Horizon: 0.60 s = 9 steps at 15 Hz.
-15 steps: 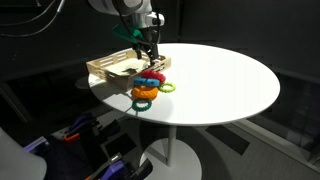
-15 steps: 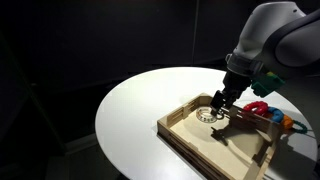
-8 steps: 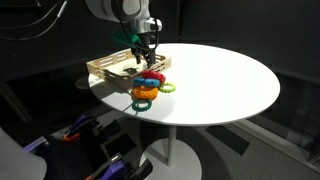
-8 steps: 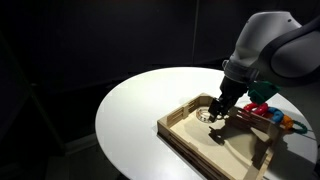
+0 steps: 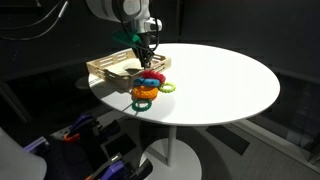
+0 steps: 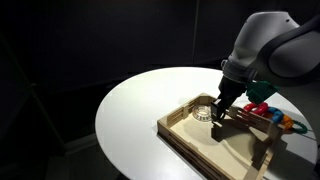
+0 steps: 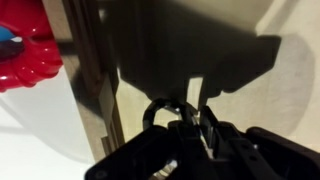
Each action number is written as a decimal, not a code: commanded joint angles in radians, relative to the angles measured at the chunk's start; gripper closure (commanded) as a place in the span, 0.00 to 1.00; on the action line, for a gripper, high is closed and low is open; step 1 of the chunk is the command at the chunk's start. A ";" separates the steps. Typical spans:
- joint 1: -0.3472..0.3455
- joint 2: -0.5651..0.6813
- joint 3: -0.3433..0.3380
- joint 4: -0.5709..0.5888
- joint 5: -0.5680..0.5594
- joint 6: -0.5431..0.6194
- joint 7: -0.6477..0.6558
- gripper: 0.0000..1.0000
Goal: Remove the black and white ring from the wooden tray and put it on the table on the rings pile
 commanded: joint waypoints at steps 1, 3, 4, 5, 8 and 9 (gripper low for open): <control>-0.002 0.007 0.001 0.018 0.013 0.003 -0.003 0.60; -0.002 0.007 0.001 0.019 0.013 0.003 -0.003 0.49; -0.002 0.006 0.001 0.019 0.013 0.004 -0.004 0.41; -0.002 0.006 0.000 0.018 0.011 0.004 -0.004 0.34; 0.002 0.010 -0.007 0.019 -0.004 0.011 0.003 0.16; 0.004 0.012 -0.010 0.018 -0.011 0.014 0.006 0.13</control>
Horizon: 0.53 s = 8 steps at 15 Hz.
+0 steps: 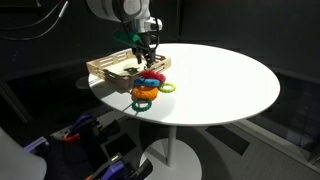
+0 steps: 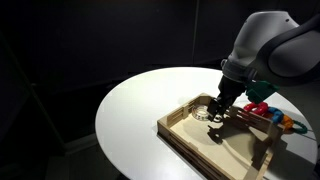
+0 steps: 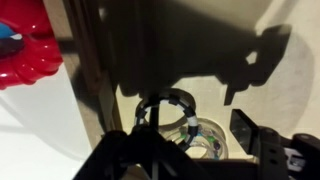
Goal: Remove the black and white ring from the wooden tray and put it on the table on the rings pile
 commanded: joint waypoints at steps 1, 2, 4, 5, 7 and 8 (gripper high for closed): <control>0.005 0.014 -0.010 0.015 -0.015 0.017 0.007 0.09; 0.006 0.016 -0.011 0.015 -0.017 0.019 0.008 0.06; 0.007 0.022 -0.011 0.014 -0.019 0.025 0.008 0.09; 0.007 0.026 -0.011 0.014 -0.017 0.028 0.008 0.09; 0.008 0.033 -0.011 0.014 -0.016 0.031 0.008 0.10; 0.008 0.036 -0.011 0.014 -0.016 0.032 0.008 0.16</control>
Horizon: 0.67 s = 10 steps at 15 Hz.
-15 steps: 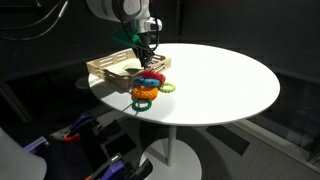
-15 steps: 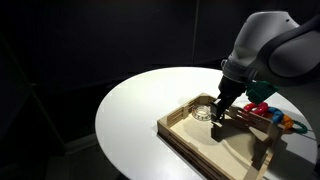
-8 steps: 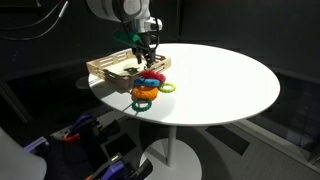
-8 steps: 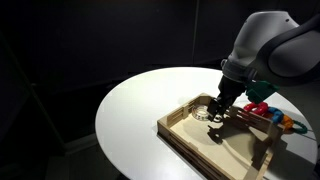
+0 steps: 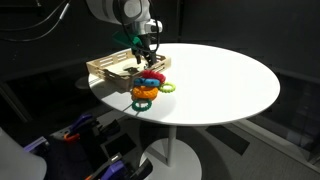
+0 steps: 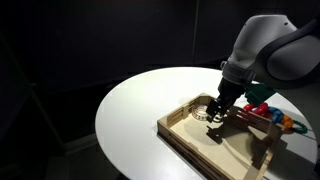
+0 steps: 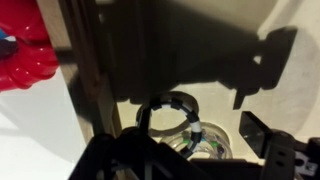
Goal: Remove the black and white ring from the wooden tray and put it on the table on the rings pile
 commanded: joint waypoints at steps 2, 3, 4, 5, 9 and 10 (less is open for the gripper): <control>0.008 0.014 -0.011 0.015 -0.015 0.017 0.009 0.40; 0.007 0.012 -0.011 0.017 -0.014 0.015 0.009 0.49; 0.005 0.009 -0.009 0.018 -0.008 0.015 0.005 0.59; 0.003 0.006 -0.008 0.019 -0.003 0.014 0.003 0.66; -0.005 0.002 -0.002 0.021 0.013 0.009 -0.007 0.96; -0.006 0.002 -0.002 0.020 0.014 0.008 -0.007 0.98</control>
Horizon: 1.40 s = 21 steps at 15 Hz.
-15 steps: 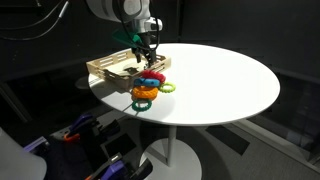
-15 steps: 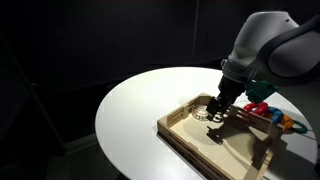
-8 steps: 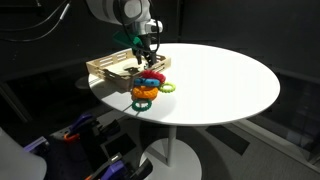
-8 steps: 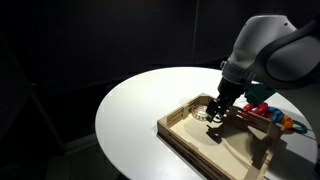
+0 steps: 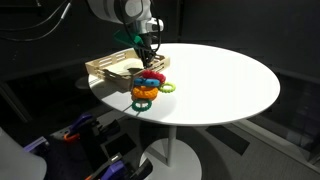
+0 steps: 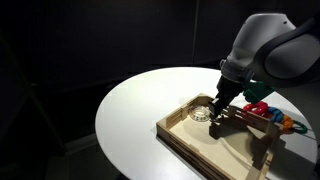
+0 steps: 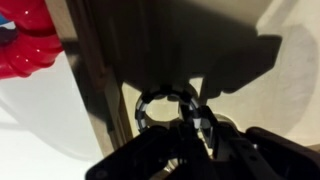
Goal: Remove the black and white ring from the wooden tray and put it on the table on the rings pile
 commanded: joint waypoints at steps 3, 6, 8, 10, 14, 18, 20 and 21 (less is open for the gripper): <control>-0.013 -0.013 0.009 0.009 0.036 -0.005 -0.016 0.94; -0.035 -0.038 0.034 0.018 0.114 -0.014 -0.051 0.94; -0.050 -0.059 0.054 0.030 0.184 -0.022 -0.082 0.94; -0.055 -0.085 0.060 0.039 0.230 -0.033 -0.105 0.94; -0.051 -0.146 0.035 0.044 0.234 -0.076 -0.098 0.94; -0.056 -0.215 -0.015 0.028 0.140 -0.124 -0.054 0.94; -0.068 -0.242 -0.040 0.022 0.109 -0.148 -0.048 0.94; -0.076 -0.255 -0.051 0.015 0.091 -0.158 -0.042 0.94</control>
